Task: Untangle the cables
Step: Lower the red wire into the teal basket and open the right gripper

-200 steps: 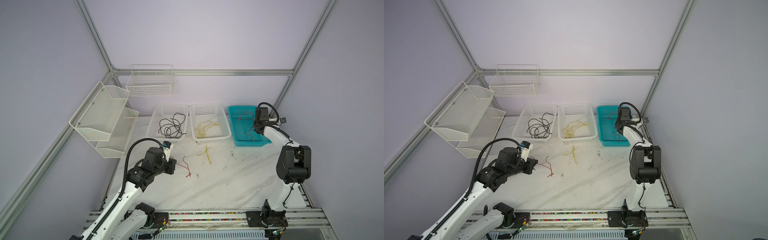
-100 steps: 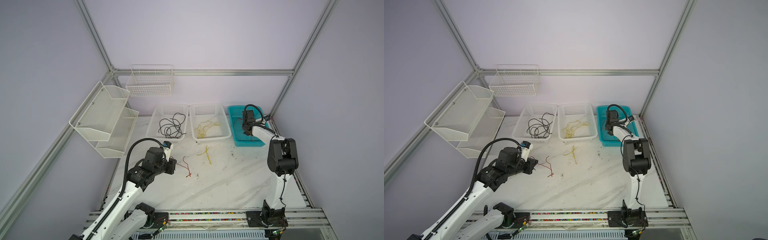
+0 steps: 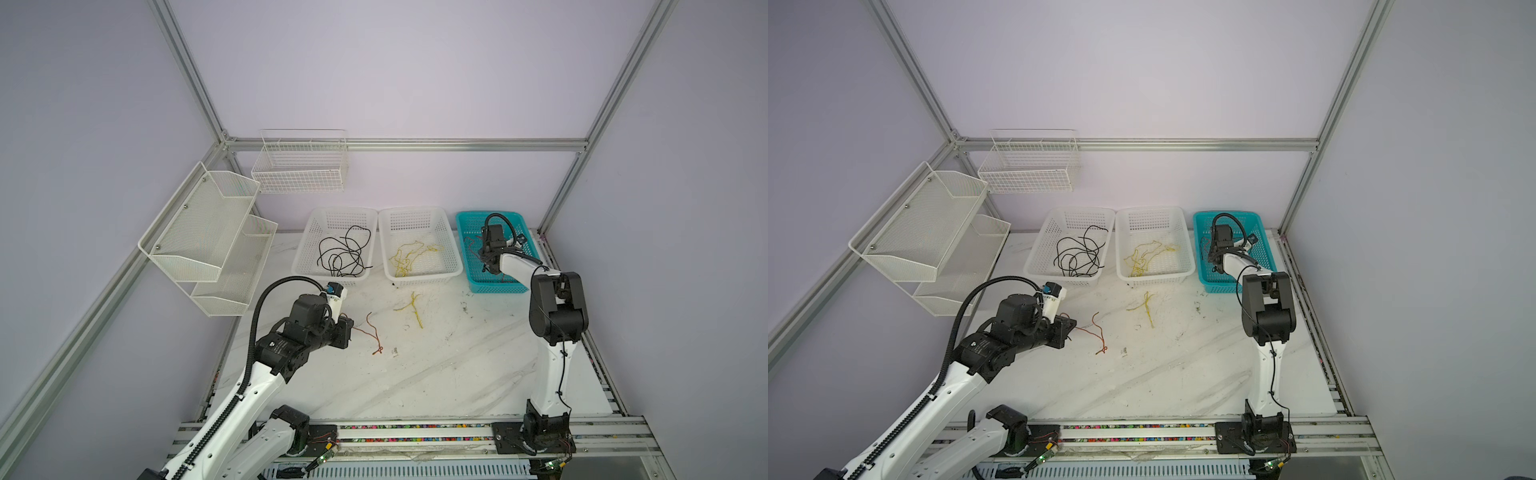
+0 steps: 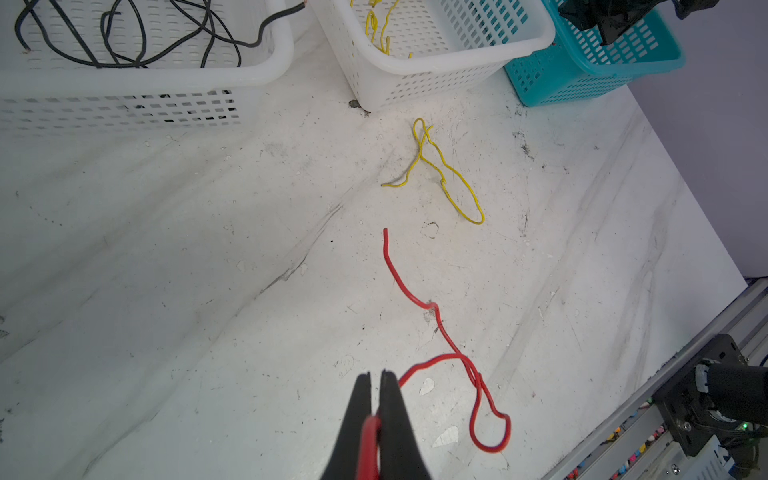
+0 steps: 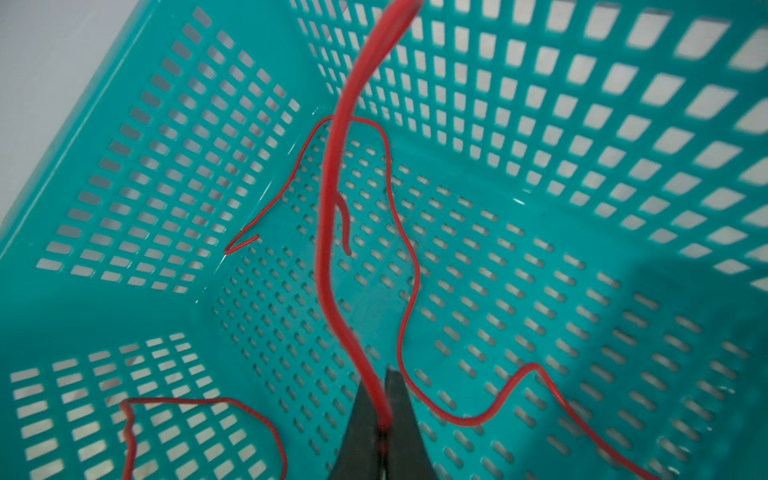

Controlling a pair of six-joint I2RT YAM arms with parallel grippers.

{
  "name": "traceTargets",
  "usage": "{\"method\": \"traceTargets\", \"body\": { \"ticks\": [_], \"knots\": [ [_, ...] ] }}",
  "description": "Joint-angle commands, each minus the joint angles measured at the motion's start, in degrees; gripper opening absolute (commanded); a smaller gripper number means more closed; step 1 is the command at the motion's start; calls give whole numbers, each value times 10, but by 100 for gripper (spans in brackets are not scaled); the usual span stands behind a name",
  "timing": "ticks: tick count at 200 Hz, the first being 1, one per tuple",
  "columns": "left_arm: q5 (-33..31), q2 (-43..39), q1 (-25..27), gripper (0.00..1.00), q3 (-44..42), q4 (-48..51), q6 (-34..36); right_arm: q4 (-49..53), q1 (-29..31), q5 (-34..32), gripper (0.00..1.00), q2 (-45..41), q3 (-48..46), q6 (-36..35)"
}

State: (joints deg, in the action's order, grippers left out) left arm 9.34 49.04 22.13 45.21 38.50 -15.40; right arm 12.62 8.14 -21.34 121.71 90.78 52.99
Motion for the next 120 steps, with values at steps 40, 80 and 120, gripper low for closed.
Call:
{"method": "traceTargets", "body": {
  "ticks": [40, 80, 120],
  "knots": [
    [10, -3, -4, 0, -11, -19, 10, 5, 4, 75, 30, -67, 8, -21],
    [11, -4, -4, 0, -11, -19, 10, -8, 5, 111, 42, -115, -17, -23],
    [8, -5, -3, 0, -11, -19, 10, -32, 5, 128, 60, -203, -61, -24]
  ]
}}
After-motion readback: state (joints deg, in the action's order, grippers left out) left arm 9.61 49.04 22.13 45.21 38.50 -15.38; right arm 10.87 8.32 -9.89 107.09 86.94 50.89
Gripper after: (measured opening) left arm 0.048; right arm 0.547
